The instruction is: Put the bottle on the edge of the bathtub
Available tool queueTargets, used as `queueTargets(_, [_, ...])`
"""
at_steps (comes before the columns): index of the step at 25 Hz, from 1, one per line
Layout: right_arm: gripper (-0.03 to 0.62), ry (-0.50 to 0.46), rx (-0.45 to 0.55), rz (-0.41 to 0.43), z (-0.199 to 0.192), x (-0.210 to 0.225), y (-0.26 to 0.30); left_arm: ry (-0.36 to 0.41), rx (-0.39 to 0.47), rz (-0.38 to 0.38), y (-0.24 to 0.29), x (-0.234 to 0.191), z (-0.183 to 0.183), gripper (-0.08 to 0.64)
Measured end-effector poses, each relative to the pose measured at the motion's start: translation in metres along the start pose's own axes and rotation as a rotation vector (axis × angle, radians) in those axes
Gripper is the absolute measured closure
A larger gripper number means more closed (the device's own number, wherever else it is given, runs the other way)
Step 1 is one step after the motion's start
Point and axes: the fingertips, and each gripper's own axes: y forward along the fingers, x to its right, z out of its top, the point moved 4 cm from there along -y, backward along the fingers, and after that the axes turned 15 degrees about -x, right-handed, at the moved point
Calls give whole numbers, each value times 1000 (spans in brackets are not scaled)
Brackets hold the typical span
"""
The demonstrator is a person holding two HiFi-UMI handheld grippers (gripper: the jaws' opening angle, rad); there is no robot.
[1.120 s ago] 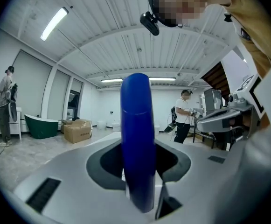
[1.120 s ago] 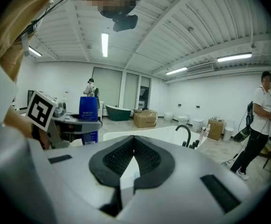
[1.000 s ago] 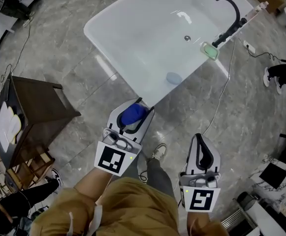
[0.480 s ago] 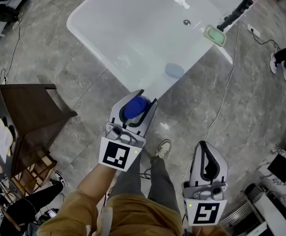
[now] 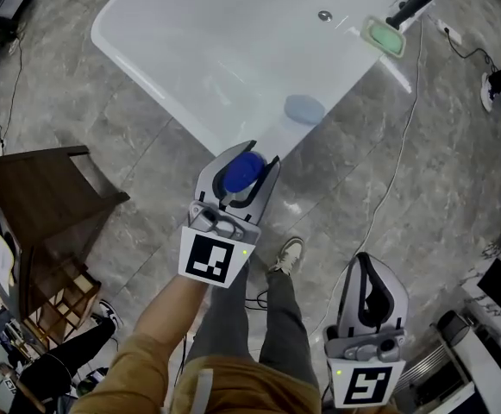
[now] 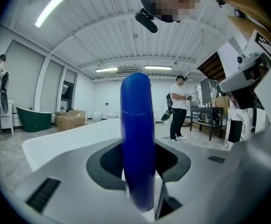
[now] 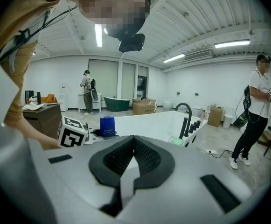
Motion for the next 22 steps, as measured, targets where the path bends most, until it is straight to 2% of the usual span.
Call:
queueTargets(8, [588,11,-11,-9,-21,5,23,9,-12,-10,35,-2,-34,413])
queueTargets(22, [588,23,-39,-25,-39,14,37,33,0,-17,62,0,-47,413])
